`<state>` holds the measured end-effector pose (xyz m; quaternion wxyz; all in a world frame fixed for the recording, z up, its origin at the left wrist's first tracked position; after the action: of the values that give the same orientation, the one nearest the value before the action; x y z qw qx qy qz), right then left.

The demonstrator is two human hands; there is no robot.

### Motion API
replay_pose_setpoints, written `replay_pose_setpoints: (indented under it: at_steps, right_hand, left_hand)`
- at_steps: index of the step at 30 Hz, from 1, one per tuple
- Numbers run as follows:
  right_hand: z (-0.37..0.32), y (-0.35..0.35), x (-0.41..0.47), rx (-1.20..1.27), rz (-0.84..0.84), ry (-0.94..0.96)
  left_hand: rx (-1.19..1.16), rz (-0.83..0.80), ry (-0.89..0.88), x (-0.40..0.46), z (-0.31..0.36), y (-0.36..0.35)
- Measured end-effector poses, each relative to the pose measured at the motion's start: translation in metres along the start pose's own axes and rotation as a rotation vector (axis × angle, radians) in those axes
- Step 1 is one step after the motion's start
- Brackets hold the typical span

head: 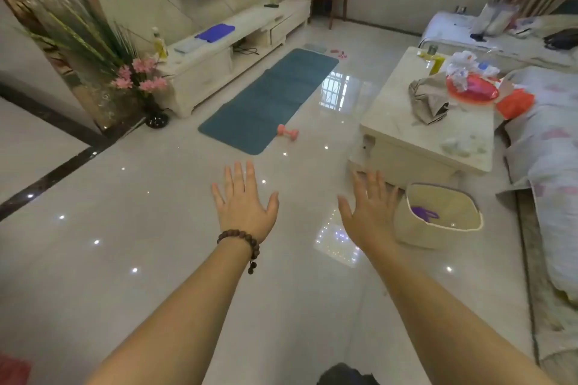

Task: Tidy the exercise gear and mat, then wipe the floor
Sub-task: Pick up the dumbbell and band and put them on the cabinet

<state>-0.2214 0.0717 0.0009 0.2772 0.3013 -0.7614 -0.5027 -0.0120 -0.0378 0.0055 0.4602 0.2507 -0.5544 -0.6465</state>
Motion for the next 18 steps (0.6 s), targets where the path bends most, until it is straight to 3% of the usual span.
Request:
replay_pose_setpoints:
  at_steps: [10, 18]
  right_hand:
    - [0.021, -0.064, 0.065, -0.084, -0.074, -0.066]
    - [0.027, -0.094, 0.241, -0.104, -0.165, -0.095]
  left_hand:
    - [0.038, -0.140, -0.001, 0.072, -0.006, -0.069]
    - [0.036, -0.140, 0.035, 0.244, 0.026, -0.115]
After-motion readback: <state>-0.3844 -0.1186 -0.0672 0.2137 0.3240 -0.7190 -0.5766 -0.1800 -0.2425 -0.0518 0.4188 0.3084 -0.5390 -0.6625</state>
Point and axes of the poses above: each hand's wrist, its own x-axis towards the middle knuckle, its own y-axis out of the back of the hand, z = x × y, the point moved 4 cm from there along x, towards the middle knuckle, and after that the axes turned 10 degrees about -y, right-handed, at the moved point
